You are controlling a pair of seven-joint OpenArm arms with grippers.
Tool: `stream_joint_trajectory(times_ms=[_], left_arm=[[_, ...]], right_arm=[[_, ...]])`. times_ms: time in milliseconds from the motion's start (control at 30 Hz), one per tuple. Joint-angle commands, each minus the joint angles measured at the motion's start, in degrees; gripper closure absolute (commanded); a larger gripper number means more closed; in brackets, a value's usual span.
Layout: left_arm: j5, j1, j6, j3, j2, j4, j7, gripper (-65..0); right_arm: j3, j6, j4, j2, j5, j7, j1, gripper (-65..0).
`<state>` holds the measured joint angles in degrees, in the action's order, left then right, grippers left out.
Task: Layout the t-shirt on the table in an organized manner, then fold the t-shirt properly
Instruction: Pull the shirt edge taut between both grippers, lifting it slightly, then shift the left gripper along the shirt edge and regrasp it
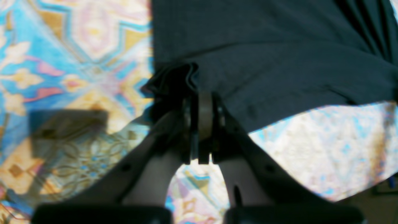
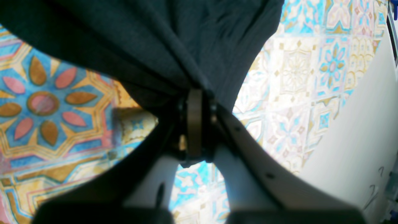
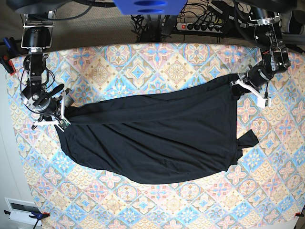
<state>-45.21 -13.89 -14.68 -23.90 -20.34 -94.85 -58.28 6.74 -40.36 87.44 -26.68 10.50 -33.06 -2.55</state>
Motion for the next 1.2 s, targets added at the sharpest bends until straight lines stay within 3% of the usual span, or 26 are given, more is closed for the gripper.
stream_joint_trajectory(times_ms=[0,133,367,467,633,1167], left_arm=[[-0.2,0.31,-0.22,-0.14,-0.89,0.21,0.48,-2.0],[0.16,0.22,-0.05,-0.14,-1.42,2.41,0.3,-6.2],[-1.69,-0.04,-0.14,2.85,-5.11,2.23,-3.48,-28.3],[-5.91,-2.42,-0.14,2.23,-5.64,2.14,-3.56,-33.0],[-9.69,-4.97,-0.14,1.7,-5.99,2.32,-3.39,-33.5],[-6.09,-2.07,-0.05,2.67,0.78,6.72,-1.28,-33.4]], right_arm=[[0.51,0.36,0.87,-1.06,-0.26,0.93,-1.1,0.0],[0.51,0.36,0.96,0.26,-0.26,0.93,-1.01,0.0],[0.51,0.36,1.48,0.43,-0.26,0.93,-0.84,0.0],[0.51,0.36,1.48,0.43,-0.26,0.93,-0.75,0.0],[0.51,0.36,1.57,0.43,-0.26,0.93,-0.75,0.0],[0.51,0.36,1.57,0.43,-0.26,0.93,-0.75,0.0]])
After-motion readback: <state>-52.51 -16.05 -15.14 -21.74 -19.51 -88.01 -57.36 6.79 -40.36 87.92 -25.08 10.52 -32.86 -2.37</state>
